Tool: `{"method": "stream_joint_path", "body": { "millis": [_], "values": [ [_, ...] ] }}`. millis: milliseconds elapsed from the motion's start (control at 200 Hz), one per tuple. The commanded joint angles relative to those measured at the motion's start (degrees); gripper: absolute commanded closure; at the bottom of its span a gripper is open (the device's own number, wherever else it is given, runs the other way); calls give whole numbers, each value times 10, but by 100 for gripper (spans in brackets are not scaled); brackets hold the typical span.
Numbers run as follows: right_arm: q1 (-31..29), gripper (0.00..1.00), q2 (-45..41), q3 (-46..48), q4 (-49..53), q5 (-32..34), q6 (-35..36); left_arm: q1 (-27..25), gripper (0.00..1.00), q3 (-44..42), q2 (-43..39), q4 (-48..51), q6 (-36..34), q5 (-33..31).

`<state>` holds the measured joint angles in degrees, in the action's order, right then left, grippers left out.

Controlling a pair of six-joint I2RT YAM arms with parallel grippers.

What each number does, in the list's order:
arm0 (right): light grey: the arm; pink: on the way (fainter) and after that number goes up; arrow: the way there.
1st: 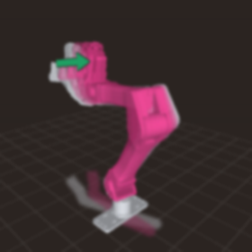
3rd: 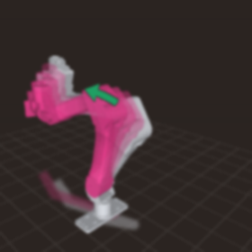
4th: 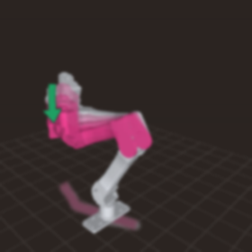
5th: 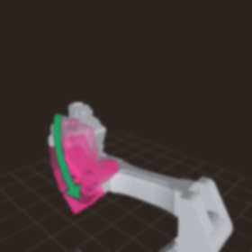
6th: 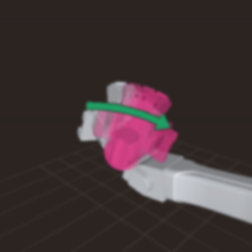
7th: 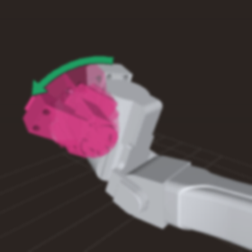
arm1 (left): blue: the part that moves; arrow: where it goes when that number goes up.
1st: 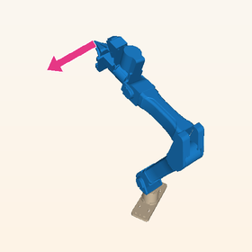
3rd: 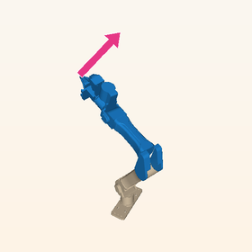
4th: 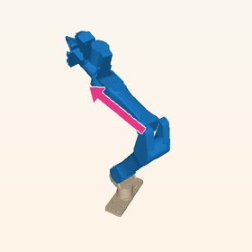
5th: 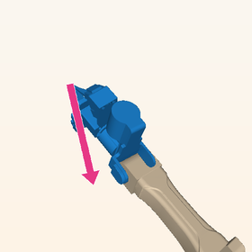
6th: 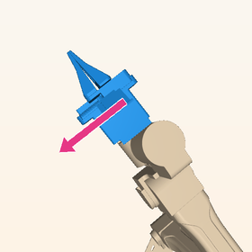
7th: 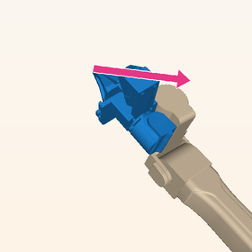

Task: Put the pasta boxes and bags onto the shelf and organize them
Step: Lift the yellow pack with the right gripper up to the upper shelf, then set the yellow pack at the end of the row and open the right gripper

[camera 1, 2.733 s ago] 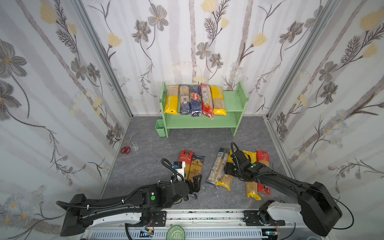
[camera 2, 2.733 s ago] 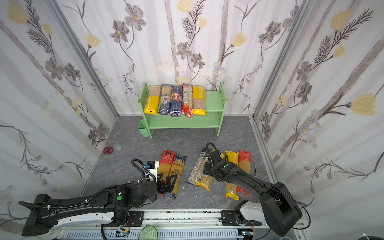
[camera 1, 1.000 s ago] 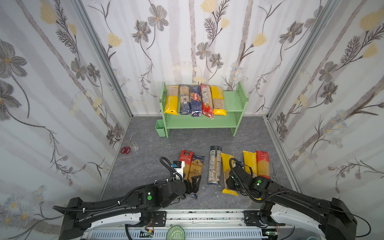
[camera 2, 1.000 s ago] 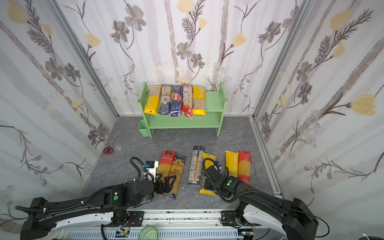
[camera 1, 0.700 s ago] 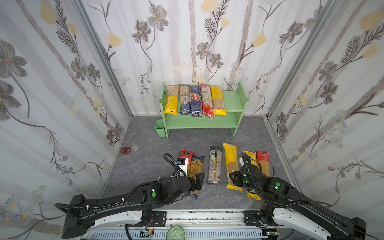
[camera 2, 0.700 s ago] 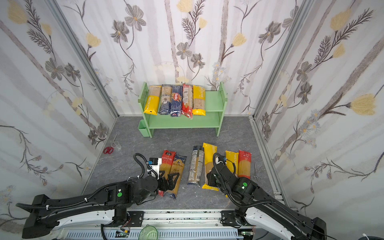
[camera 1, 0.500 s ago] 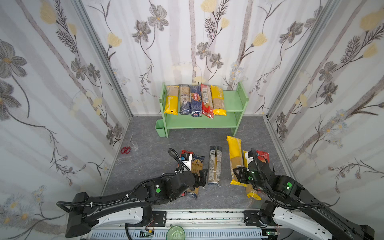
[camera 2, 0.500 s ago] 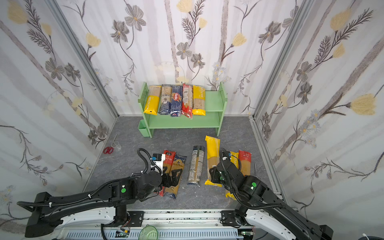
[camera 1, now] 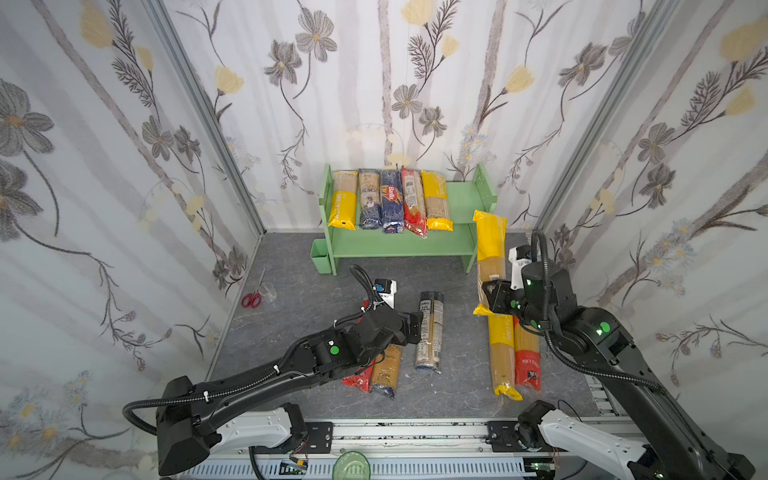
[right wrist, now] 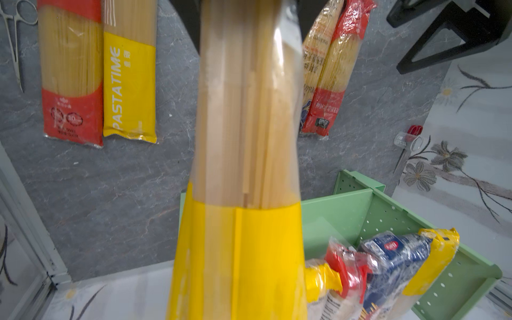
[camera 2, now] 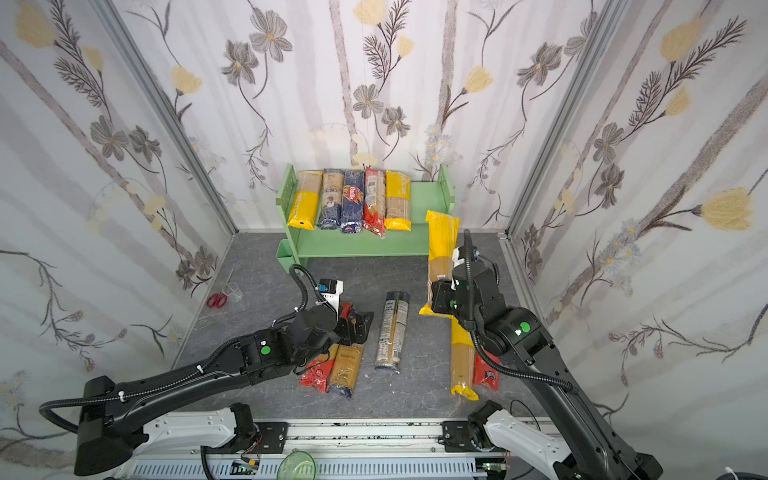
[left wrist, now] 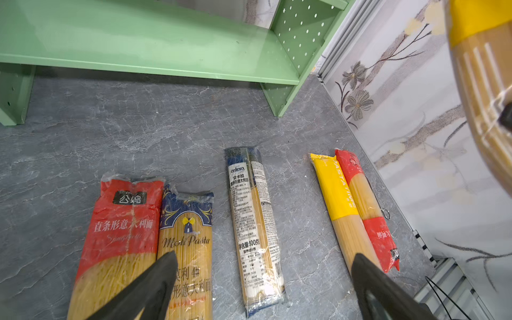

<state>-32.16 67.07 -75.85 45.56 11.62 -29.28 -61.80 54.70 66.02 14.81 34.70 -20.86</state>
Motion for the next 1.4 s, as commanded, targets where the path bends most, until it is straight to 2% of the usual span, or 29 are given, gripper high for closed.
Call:
{"method": "stream_joint_path", "body": {
  "millis": [0,310,629,1029,1094,1269,1399],
  "values": [
    [21,82,53,-71,-85,-18,67,18,0,15,10,-8,-25,15],
    [103,80,302,-326,-88,-94,149,75,0,21,30,-8,-42,29],
    [152,80,553,-611,-25,-84,201,119,0,5,26,-8,-50,50],
    [177,78,610,-624,-28,-95,212,152,0,3,41,-8,-46,66],
    [177,68,615,-624,-31,-90,213,152,0,5,45,-9,-46,67],
    [177,27,622,-625,-33,-87,217,152,0,2,45,-9,-41,68],
    [176,19,607,-624,-19,-87,211,154,0,-2,42,-10,-34,78]
  ]
}}
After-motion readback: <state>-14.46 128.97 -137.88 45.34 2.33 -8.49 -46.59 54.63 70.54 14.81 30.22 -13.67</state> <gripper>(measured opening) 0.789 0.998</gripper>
